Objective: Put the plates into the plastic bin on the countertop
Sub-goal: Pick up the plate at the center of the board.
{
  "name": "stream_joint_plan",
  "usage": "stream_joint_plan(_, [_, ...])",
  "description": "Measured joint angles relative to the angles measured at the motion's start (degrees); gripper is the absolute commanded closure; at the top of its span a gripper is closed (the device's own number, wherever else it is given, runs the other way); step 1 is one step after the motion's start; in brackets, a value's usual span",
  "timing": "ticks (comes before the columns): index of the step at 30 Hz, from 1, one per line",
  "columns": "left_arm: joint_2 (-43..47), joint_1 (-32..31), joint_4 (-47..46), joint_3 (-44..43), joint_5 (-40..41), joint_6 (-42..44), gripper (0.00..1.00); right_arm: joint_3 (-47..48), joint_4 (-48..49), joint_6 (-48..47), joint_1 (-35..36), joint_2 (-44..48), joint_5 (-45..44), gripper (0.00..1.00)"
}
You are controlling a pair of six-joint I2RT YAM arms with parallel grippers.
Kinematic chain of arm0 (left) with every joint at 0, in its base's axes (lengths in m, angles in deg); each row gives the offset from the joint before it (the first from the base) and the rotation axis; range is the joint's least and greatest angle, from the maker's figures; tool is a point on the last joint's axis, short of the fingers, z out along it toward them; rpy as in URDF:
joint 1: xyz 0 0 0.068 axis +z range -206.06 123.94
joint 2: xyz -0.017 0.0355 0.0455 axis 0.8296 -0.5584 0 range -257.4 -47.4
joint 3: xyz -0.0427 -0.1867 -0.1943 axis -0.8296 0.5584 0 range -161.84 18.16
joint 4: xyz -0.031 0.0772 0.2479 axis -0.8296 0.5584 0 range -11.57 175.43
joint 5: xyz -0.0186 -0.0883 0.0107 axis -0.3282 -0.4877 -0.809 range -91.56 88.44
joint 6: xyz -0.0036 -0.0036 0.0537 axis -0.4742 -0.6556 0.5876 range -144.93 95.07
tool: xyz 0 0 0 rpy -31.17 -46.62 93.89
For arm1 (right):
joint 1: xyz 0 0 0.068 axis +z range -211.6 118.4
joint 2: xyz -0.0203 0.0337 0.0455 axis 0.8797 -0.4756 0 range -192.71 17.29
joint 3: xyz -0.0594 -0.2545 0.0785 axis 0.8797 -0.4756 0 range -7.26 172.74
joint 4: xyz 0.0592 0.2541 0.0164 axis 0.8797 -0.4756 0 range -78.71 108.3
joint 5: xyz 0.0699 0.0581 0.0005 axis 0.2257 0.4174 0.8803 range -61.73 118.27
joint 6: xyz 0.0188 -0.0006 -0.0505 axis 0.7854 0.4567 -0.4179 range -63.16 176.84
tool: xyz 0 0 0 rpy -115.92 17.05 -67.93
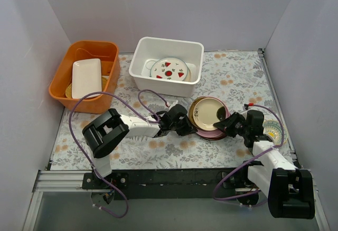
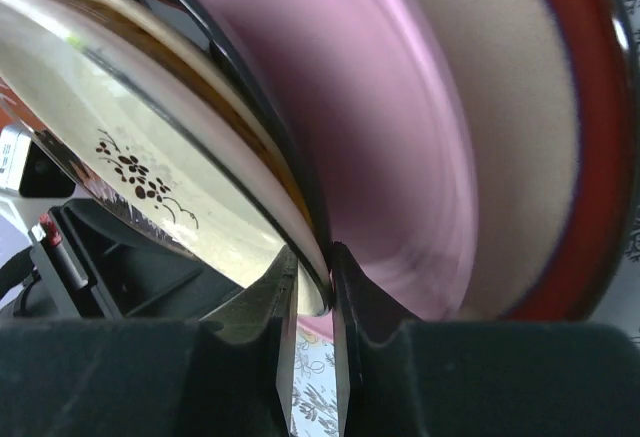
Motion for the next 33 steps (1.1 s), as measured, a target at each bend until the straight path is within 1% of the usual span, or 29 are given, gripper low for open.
stream_joint_plan(8, [0.76,0.85,3.52,-0.92,1.88,-0.15,1.00,0.00,-0.13,-0.28,-0.17,0.02,1.27,0.96])
stream_joint_plan(15, [1.33,0.85,11.08,-4.37,3.37,3.89,1.00,0.00,-0.33,-0.87,-0.20,0.15,1.70,0.96])
stream_joint_plan(18, [1.40,0.87,13.94,-5.97,3.67,5.66,1.00,0.00,-1.03,-1.18,-0.24,0.70,1.81,0.94])
stream_joint_plan(22, [1.40,0.92,19.12,-9.14,4.26,8.79,1.00,0.31,-2.64,-1.73,-0.28,1.66,1.86,0.86])
stream_joint_plan(28, [1.40,0.96,26.67,-13.86,4.96,13.18,1.00,2.23,-6.45,-3.85,-1.29,3.23,2.03,0.85])
stream_joint_plan(33, [1.40,0.96,29.88,-15.87,4.96,15.13,1.00,2.45,-7.63,-4.48,-1.75,3.54,2.86,0.84])
